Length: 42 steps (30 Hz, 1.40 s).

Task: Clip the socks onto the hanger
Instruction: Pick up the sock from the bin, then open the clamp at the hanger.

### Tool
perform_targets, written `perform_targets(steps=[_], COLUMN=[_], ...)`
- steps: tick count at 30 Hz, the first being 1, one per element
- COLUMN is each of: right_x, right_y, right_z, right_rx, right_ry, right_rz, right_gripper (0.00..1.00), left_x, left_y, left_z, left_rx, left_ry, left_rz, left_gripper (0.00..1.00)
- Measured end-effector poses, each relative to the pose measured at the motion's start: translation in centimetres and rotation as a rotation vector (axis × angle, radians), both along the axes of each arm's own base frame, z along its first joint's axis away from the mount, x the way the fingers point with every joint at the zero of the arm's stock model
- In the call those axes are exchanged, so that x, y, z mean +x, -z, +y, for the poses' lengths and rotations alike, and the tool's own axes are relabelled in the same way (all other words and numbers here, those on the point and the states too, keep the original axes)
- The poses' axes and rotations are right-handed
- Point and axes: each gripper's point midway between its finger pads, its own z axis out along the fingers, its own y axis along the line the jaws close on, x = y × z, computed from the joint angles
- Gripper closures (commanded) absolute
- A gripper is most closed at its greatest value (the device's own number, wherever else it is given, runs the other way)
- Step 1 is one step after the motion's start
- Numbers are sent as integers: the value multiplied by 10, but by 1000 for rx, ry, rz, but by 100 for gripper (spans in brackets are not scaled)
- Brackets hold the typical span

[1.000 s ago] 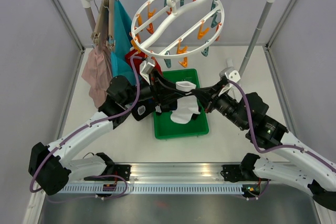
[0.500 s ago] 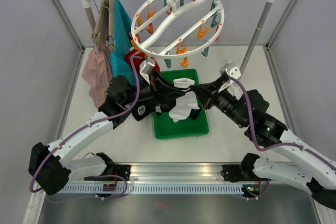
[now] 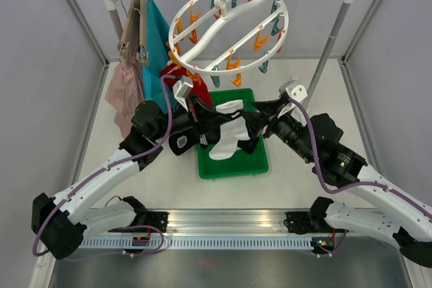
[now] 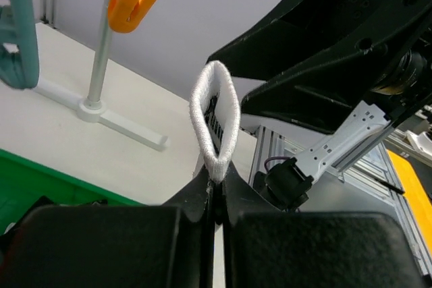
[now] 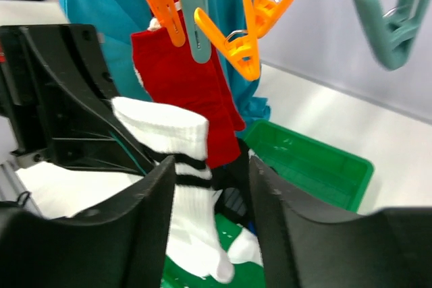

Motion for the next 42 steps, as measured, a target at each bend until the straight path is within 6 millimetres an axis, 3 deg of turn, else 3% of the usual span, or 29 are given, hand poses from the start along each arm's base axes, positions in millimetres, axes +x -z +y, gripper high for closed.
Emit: perform_targets(steps=[5, 13, 22, 31, 42], right_x=[4, 28, 47, 55, 62], right_y=[-8, -20, -20, -40, -43], right_z=[-4, 12, 21, 22, 30], right_rx=[-45, -119, -182, -177, -185], right_ry=[18, 56, 99, 132, 136], right_rz=[-75, -176, -220, -268, -281], right_gripper=[42, 40, 37, 36, 37], left_x=[-2, 4, 11, 11, 11], left_y=[2, 10, 27, 30, 30], left_z=[19, 35, 41, 43, 43], left_rx=[21, 74, 143, 157, 160], left_ry=[-95, -193, -244, -250, -251], left_rz=[-16, -31, -23, -23, -25], left_gripper=[98, 98, 98, 98, 98])
